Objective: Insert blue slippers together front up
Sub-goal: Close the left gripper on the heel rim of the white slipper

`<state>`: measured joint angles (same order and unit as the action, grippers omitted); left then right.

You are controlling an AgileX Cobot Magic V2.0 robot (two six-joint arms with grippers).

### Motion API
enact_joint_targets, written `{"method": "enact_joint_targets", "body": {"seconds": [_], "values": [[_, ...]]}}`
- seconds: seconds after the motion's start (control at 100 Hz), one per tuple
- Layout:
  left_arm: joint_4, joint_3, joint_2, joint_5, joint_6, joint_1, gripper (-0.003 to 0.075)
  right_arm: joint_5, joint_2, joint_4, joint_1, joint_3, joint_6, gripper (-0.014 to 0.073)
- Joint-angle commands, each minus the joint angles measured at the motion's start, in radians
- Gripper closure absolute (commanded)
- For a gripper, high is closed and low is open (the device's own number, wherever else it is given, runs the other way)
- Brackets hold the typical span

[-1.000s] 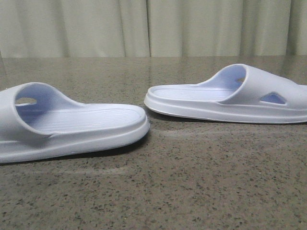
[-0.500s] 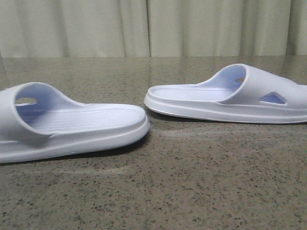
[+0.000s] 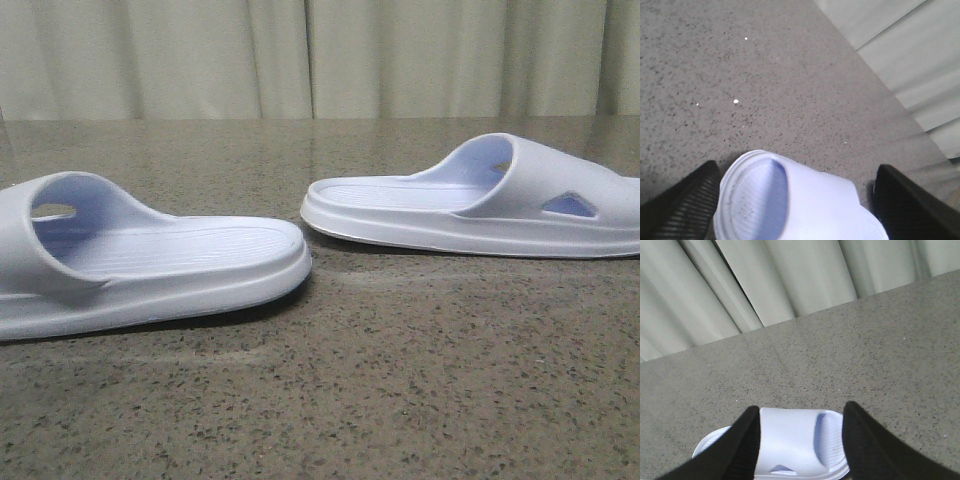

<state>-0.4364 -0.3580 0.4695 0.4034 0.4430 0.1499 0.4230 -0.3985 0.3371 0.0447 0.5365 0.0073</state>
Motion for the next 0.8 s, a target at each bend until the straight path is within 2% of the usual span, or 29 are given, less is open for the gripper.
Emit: {"method": "enact_joint_targets", "body": {"seconds": [0.0, 0.29, 0.79], "values": [[-0.001, -0.001, 0.01, -0.061, 0.049, 0.006, 0.016, -0.087, -0.015, 0.01, -0.007, 0.037, -0.007, 0.0276], [-0.026, 0.049, 0.01, -0.063, 0.131, 0.006, 0.016, -0.087, -0.015, 0.01, -0.007, 0.037, -0.007, 0.0276], [-0.093, 0.056, 0.051, -0.063, 0.132, 0.006, 0.0174, -0.087, -0.015, 0.01, -0.007, 0.037, -0.007, 0.0276]]}}
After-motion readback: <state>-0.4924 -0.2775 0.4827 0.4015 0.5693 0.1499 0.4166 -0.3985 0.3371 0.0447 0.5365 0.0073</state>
